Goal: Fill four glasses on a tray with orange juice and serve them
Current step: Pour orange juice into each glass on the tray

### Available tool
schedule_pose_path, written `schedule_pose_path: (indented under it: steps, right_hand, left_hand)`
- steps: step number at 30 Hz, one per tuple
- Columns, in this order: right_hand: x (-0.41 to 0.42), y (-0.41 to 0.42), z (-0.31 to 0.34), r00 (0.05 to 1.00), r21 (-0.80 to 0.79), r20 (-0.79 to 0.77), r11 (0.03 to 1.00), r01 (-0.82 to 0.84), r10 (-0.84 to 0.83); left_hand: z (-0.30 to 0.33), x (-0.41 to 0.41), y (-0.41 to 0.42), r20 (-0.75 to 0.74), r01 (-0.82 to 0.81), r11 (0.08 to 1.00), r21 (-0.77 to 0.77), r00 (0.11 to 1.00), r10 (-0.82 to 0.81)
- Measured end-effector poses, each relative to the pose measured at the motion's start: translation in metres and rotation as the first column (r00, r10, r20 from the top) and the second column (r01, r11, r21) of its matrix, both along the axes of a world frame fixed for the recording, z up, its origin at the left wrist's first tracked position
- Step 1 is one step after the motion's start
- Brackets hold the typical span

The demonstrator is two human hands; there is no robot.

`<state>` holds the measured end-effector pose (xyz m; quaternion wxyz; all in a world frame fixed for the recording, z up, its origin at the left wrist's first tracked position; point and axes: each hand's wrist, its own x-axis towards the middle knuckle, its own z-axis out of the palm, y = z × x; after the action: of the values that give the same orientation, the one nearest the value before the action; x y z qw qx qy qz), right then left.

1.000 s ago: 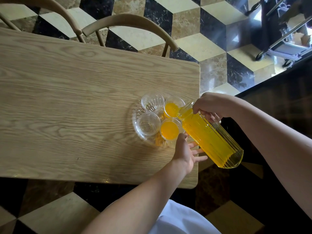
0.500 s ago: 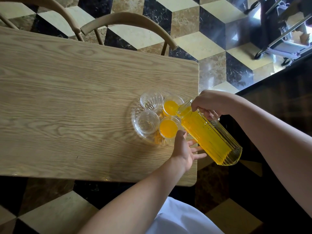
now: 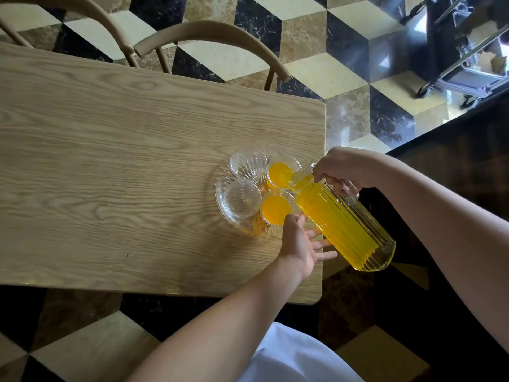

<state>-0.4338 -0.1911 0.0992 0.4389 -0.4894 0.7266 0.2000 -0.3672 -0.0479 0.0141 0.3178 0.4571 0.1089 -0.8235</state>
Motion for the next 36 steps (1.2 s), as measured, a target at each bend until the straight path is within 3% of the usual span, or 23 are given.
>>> schedule_pose_path:
  steps: [19, 27, 36]
  right_hand:
    - [-0.011, 0.003, 0.013, 0.992, -0.072, 0.112, 0.996, 0.059, -0.051]
    - [0.0, 0.007, 0.019, 0.99, -0.093, 0.134, 0.993, 0.066, -0.053]
    - [0.025, 0.005, 0.022, 0.991, -0.103, 0.131, 0.994, 0.035, -0.021]
  left_hand:
    - [0.01, 0.009, -0.005, 0.12, 0.039, 0.999, -0.033, 0.992, -0.035]
    - [0.01, 0.018, -0.001, 0.172, -0.008, 0.996, -0.089, 0.985, 0.024]
    - [0.009, 0.037, -0.001, 0.085, -0.059, 0.997, -0.056, 0.994, 0.064]
